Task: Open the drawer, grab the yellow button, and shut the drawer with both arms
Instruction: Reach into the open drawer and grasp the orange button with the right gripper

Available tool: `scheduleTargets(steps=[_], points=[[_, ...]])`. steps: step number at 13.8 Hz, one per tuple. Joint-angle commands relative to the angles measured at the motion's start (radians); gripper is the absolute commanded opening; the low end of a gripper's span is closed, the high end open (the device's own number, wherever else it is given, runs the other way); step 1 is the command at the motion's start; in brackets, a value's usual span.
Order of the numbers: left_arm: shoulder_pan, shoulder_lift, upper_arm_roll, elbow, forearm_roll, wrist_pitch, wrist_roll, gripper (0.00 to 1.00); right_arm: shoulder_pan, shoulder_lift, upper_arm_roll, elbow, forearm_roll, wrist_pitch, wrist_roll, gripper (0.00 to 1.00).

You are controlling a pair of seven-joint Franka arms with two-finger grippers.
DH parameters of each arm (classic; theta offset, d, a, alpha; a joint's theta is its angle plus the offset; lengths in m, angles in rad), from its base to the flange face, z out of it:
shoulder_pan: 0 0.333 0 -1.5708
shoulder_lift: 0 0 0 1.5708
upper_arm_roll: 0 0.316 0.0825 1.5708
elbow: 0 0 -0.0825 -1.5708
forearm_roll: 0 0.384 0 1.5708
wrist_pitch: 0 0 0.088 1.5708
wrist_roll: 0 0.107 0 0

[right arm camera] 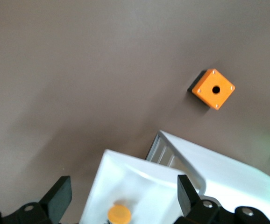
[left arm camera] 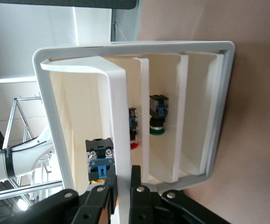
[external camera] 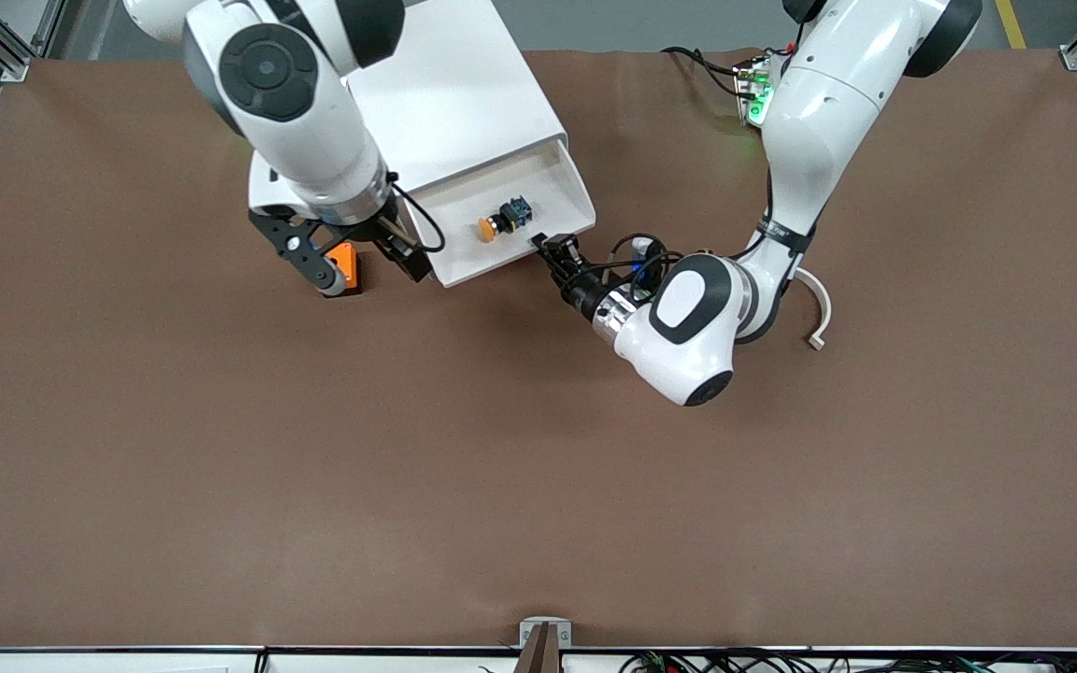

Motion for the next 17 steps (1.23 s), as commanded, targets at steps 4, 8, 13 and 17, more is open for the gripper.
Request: scheduleTargets(steps=[4, 8, 13, 17], points=[[0.078, 0.006, 0.018, 0.037, -0.006, -0.009, 0.025, 0.27, 0.107, 0.026, -0.004, -0.036, 0.006, 0.078, 0.142, 1.0], [0.094, 0.007, 0.027, 0.056, -0.005, -0.007, 0.042, 1.0, 0.155, 0.037, -0.004, -0.036, 0.006, 0.134, 0.203, 1.0], [0.169, 0.003, 0.076, 0.088, 0.032, -0.009, 0.209, 1.0, 0.167, 0.089, -0.004, -0.03, 0.002, 0.205, 0.268, 1.0], [0.167, 0.004, 0.157, 0.125, 0.202, -0.006, 0.454, 1.0, 0.161, 0.141, -0.004, -0.024, 0.0, 0.262, 0.274, 1.0]])
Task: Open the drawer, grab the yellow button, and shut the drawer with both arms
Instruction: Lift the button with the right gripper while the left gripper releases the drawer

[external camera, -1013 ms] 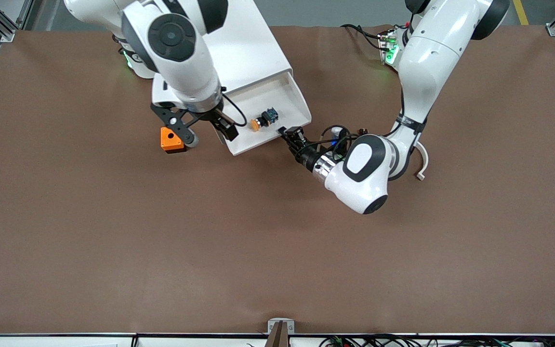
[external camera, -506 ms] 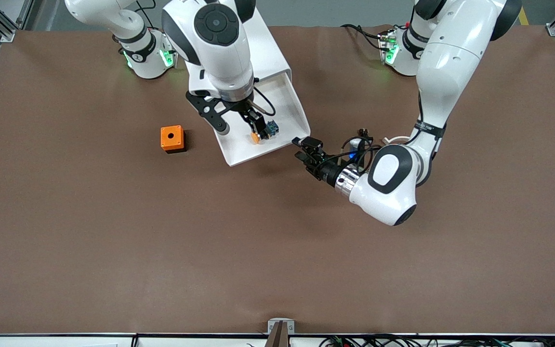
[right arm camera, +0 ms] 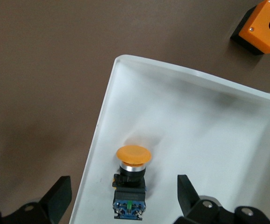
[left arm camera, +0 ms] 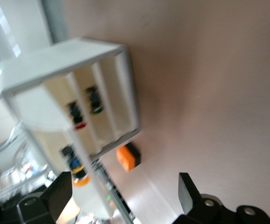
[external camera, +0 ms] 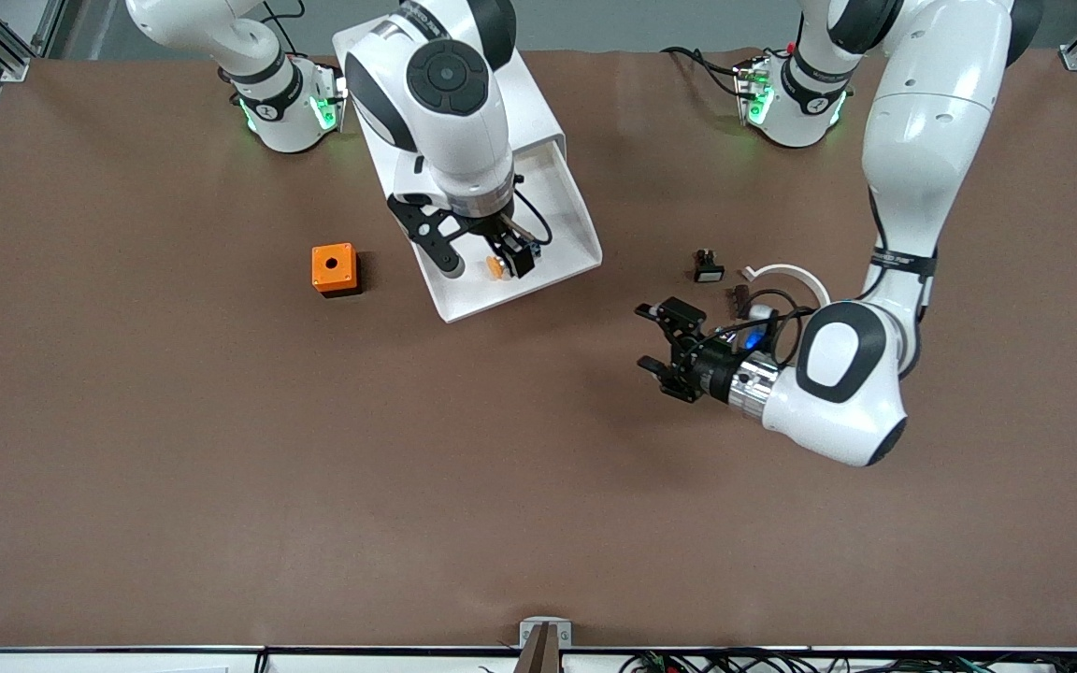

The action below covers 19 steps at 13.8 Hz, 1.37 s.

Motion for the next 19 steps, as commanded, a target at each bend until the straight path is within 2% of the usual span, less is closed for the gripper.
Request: scheduleTargets(steps=[1, 3, 5, 7, 10, 13, 16, 18, 19], points=[[-0.013, 0.003, 0.063, 0.028, 0.088, -0.01, 0.122, 1.0, 0.006, 0.038, -0.001, 0.013, -0.001, 0.02, 0.035, 1.0], [-0.013, -0.003, 0.092, 0.036, 0.157, -0.008, 0.222, 1.0, 0.007, 0.055, -0.001, 0.015, 0.007, 0.038, 0.073, 1.0], [-0.017, -0.011, 0.089, 0.048, 0.281, -0.008, 0.36, 1.0, 0.01, 0.063, -0.001, 0.01, 0.005, 0.037, 0.102, 1.0], [-0.014, -0.02, 0.091, 0.048, 0.362, -0.004, 0.417, 1.0, 0.024, 0.066, -0.001, 0.006, 0.005, 0.034, 0.11, 1.0], [-0.031, -0.042, 0.077, 0.046, 0.477, 0.097, 0.483, 1.0, 0.059, 0.078, -0.001, 0.004, 0.005, 0.02, 0.138, 1.0], [-0.111, -0.045, 0.074, 0.046, 0.599, 0.143, 0.621, 1.0, 0.078, 0.092, -0.001, 0.003, 0.004, 0.015, 0.138, 1.0], [-0.203, -0.046, 0.075, 0.043, 0.706, 0.225, 0.66, 1.0, 0.061, 0.092, -0.003, 0.004, 0.004, 0.003, 0.13, 1.0], [-0.261, -0.066, 0.072, 0.039, 0.786, 0.255, 0.67, 1.0, 0.046, 0.092, -0.003, 0.004, 0.002, -0.009, 0.124, 0.94], [-0.295, -0.091, 0.068, 0.023, 0.818, 0.263, 0.669, 1.0, 0.046, 0.092, -0.003, 0.004, 0.004, -0.009, 0.124, 0.85]])
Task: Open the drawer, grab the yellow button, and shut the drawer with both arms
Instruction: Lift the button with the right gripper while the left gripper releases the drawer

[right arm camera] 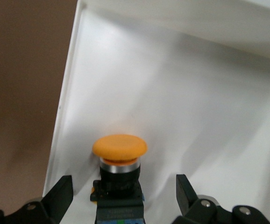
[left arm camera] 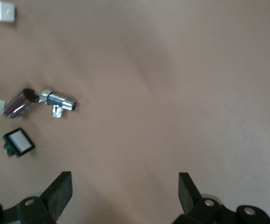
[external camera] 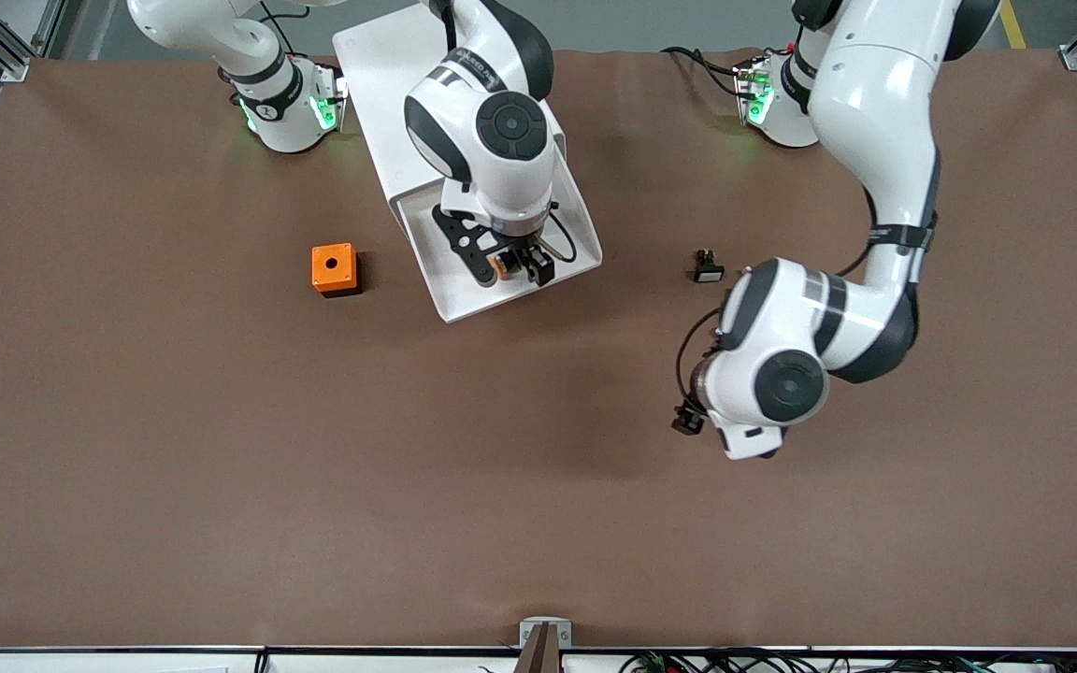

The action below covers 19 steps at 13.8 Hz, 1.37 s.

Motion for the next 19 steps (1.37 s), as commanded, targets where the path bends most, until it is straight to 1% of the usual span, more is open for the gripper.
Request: scheduleTargets(steps=[1, 2, 3, 4, 6, 8, 9, 10, 13, 15, 16, 17, 19], points=[[-0.069, -0.079, -0.001, -0.059, 0.076, 0.028, 0.024, 1.0, -0.013, -0.003, 0.006, 0.006, 0.004, -0.014, 0.004, 0.78], [-0.077, -0.102, -0.003, -0.085, 0.076, 0.042, 0.024, 1.0, -0.013, -0.003, 0.006, 0.006, 0.004, -0.014, 0.007, 0.67], [-0.078, -0.127, -0.019, -0.108, 0.076, 0.051, 0.024, 1.0, -0.011, -0.003, 0.006, 0.008, 0.004, -0.013, 0.008, 0.56], [-0.075, -0.142, -0.047, -0.131, 0.077, 0.068, 0.026, 1.0, -0.01, -0.003, 0.006, 0.009, 0.004, -0.013, 0.007, 0.48], [-0.077, -0.171, -0.079, -0.195, 0.082, 0.158, 0.032, 1.0, 0.001, -0.003, 0.006, 0.011, 0.005, -0.011, 0.008, 0.4], [-0.083, -0.184, -0.105, -0.249, 0.123, 0.25, 0.064, 1.0, 0.004, -0.003, 0.008, 0.012, 0.005, -0.011, 0.007, 0.25], [-0.083, -0.184, -0.116, -0.257, 0.134, 0.26, 0.073, 1.0, 0.004, -0.004, 0.009, 0.012, 0.004, -0.013, 0.001, 0.21], [-0.081, -0.184, -0.119, -0.258, 0.136, 0.262, 0.087, 1.0, 0.004, -0.004, 0.008, 0.014, 0.004, -0.014, -0.004, 0.2], [-0.081, -0.188, -0.145, -0.275, 0.136, 0.259, 0.175, 1.0, -0.002, -0.014, 0.008, 0.025, -0.007, -0.031, -0.004, 0.2], [-0.077, -0.22, -0.152, -0.313, 0.136, 0.254, 0.306, 1.0, -0.011, -0.026, 0.003, 0.072, -0.012, -0.123, -0.057, 0.2], [-0.077, -0.234, -0.153, -0.327, 0.136, 0.254, 0.364, 1.0, -0.016, -0.027, -0.002, 0.115, -0.013, -0.188, -0.089, 0.19], [-0.078, -0.239, -0.155, -0.332, 0.126, 0.255, 0.383, 1.0, -0.039, -0.027, -0.005, 0.155, -0.013, -0.247, -0.119, 0.19], [-0.071, -0.237, -0.191, -0.33, 0.107, 0.26, 0.383, 1.0, -0.096, -0.038, -0.003, 0.215, -0.009, -0.345, -0.206, 0.17]])
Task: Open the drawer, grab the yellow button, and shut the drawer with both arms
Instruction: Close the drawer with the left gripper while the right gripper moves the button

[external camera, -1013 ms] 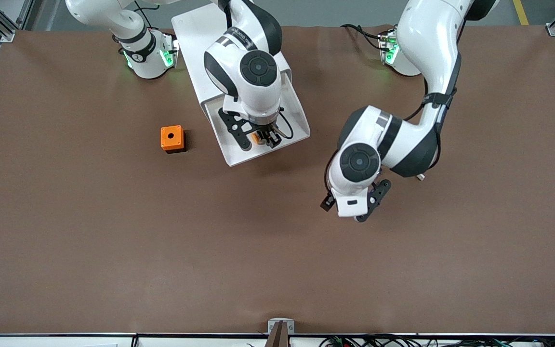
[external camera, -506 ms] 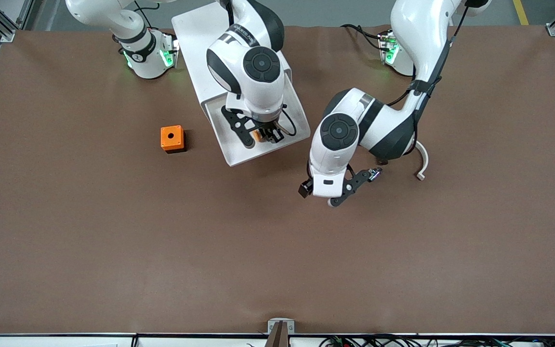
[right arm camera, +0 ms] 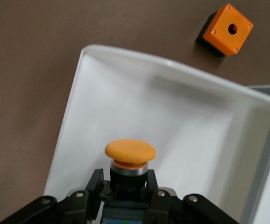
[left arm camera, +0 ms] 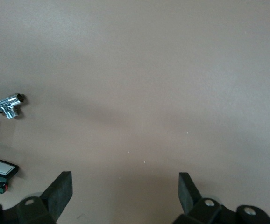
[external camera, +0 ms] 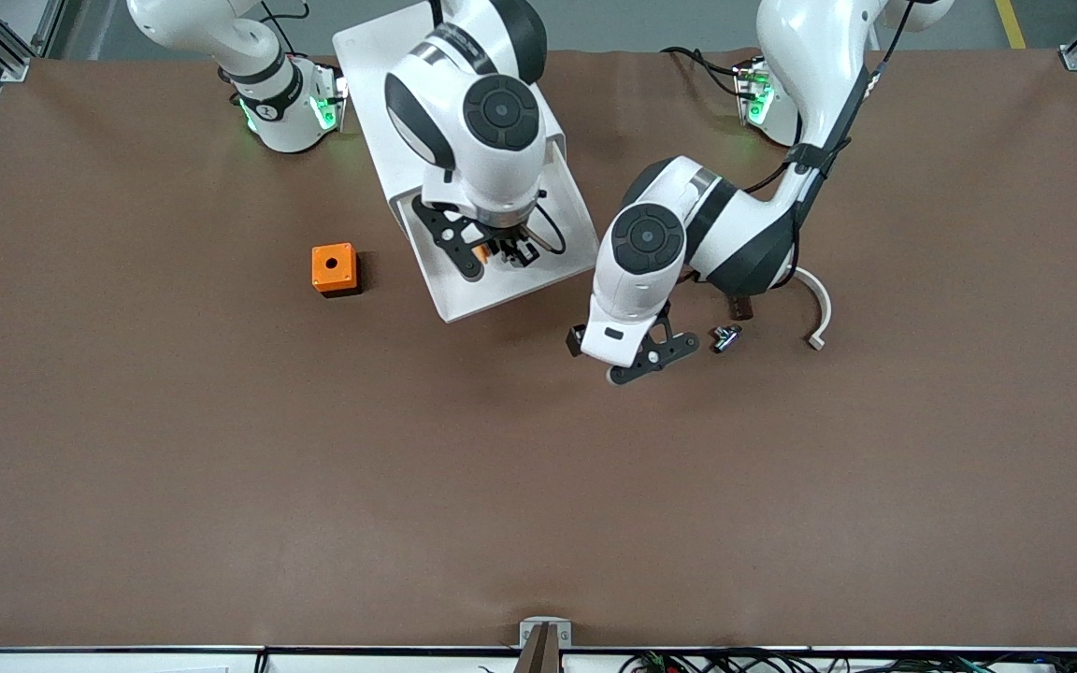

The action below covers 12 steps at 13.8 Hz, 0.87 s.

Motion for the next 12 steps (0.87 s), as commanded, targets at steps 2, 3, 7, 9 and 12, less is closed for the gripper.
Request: scheduleTargets(steps=[2, 3, 7, 9, 12], points=[[0.009, -0.03, -0.046, -0.037, -0.079, 0.017, 0.023, 1.0, -0.118, -0.058, 0.006, 0.073, -0.006, -0.154, -0.239, 0.17], [0.001, -0.027, -0.046, -0.033, -0.093, 0.017, 0.023, 1.0, -0.15, -0.087, 0.005, 0.073, -0.006, -0.165, -0.331, 0.17], [-0.021, -0.021, -0.072, -0.019, -0.203, 0.017, 0.013, 1.0, -0.356, -0.15, 0.002, 0.059, -0.053, -0.264, -0.759, 0.17], [-0.04, -0.021, -0.09, -0.019, -0.214, 0.016, 0.004, 1.0, -0.478, -0.156, 0.002, 0.031, -0.11, -0.264, -1.047, 0.18], [-0.089, -0.002, -0.09, -0.017, -0.216, 0.013, -0.014, 1.0, -0.681, -0.145, 0.002, -0.002, -0.11, -0.174, -1.414, 0.17]])
